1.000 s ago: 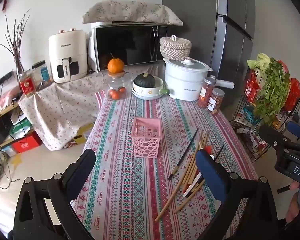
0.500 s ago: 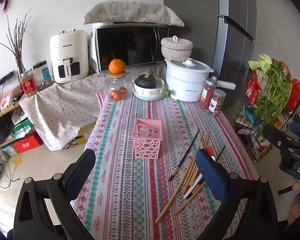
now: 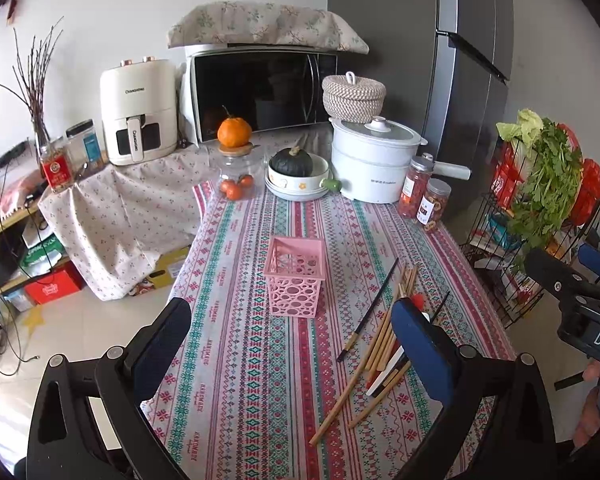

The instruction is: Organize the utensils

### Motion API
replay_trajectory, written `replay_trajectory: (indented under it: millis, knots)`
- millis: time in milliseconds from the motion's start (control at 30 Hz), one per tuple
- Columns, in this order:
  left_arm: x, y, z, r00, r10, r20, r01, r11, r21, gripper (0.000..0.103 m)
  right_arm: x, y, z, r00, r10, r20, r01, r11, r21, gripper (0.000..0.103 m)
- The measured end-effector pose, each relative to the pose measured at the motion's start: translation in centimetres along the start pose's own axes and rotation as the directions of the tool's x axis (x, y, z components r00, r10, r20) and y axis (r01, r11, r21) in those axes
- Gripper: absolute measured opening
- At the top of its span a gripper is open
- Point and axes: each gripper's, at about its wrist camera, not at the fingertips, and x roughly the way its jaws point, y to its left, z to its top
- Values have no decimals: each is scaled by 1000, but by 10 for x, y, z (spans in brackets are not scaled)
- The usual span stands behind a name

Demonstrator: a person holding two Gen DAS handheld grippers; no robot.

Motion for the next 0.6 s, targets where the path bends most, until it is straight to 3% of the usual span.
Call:
replay_trajectory:
  millis: [600]
  knots:
    - [-2, -2, 3, 1000, 1, 3, -1, 1000, -2, 101, 0, 1, -3, 1000, 4, 5, -4, 1000, 6, 102]
